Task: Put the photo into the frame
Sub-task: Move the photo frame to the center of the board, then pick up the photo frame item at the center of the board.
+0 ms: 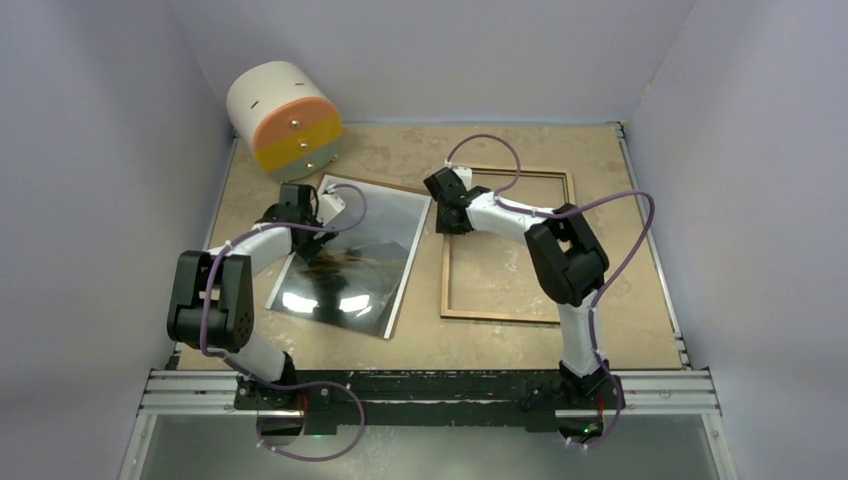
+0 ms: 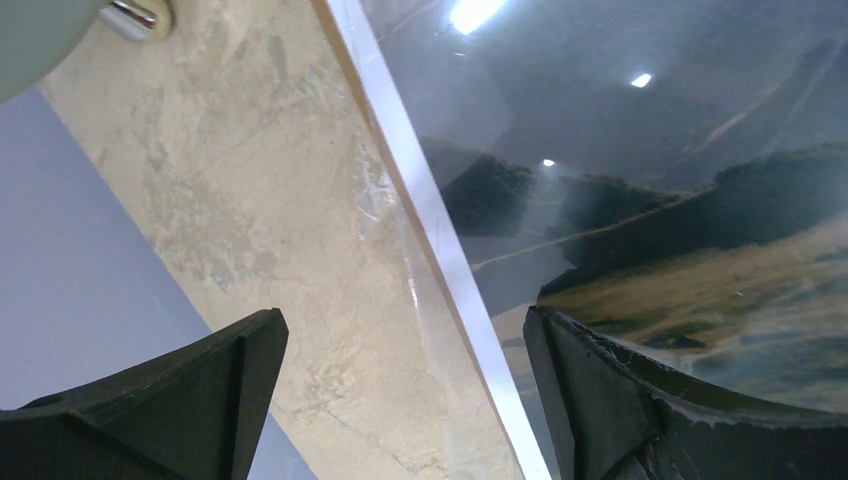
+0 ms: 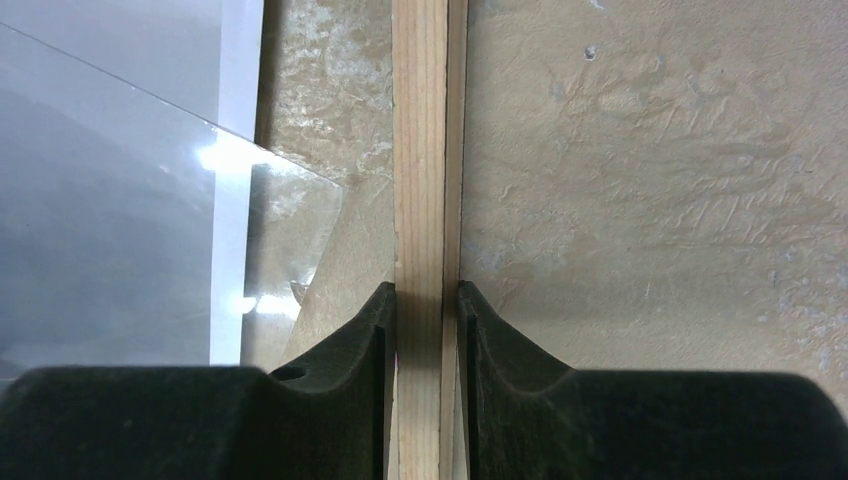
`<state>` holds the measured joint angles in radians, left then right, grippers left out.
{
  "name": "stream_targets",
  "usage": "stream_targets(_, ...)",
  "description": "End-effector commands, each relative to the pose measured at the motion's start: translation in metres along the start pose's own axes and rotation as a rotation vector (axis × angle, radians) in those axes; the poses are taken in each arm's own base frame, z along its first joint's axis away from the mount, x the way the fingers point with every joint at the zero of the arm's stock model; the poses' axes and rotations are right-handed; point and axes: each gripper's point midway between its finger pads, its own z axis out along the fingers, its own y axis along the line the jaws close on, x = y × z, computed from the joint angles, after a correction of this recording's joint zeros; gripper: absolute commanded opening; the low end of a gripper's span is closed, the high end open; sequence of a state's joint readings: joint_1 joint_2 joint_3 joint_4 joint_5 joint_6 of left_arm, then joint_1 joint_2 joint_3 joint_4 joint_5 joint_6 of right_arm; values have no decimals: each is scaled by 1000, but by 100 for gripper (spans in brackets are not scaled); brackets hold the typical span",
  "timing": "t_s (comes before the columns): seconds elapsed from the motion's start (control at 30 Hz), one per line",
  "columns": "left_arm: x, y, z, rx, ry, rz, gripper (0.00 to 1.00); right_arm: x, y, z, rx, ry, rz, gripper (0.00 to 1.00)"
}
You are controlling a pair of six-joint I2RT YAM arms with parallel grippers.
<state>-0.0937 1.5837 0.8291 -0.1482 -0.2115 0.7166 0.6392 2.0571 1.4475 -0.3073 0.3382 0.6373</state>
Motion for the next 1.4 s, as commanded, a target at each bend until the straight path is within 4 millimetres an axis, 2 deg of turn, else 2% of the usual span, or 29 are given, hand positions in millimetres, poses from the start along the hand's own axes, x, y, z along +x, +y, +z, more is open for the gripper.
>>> stream_targets(0.0,5,-23,-9,147,35,-30,96,-8,15,-6,-39,-10,26,29)
stream_targets(0.07,-5,-16,-15,153,14,-41,96,-7,18,-15,-65,9,26,41)
stream_targets(0.17,-21,-1,-27,157,-21,-57,96,-27,21,-41,-97,-43,47,65)
stream_targets(0.23,-29,13,-36,151,-46,-71,96,-41,21,-57,-109,-94,70,75)
stream_targets(0.3,-34,31,-43,126,-63,-79,96,-42,28,-70,-158,-98,83,79)
stream_targets(0.37,-30,48,-44,99,-63,-89,96,-32,42,-79,-223,-84,100,82)
stream_targets(0.43,-15,66,-37,57,-35,-114,95,-15,57,-80,-285,-33,122,83)
stream_targets(0.53,5,75,-21,30,15,-147,94,0,74,-76,-355,15,162,83)
stream_targets(0.67,24,72,2,-10,69,-159,88,7,80,-62,-351,53,181,82)
stream_targets(0.83,33,61,20,-17,84,-170,87,16,85,-45,-330,93,211,79)
stream_targets(1.03,47,45,33,-8,113,-154,86,20,73,-24,-235,81,259,78)
stream_targets(1.17,59,27,40,28,135,-115,86,22,60,-14,-151,63,305,78)
stream_targets(1.37,67,17,47,52,155,-85,84,12,57,-5,-90,33,331,79)
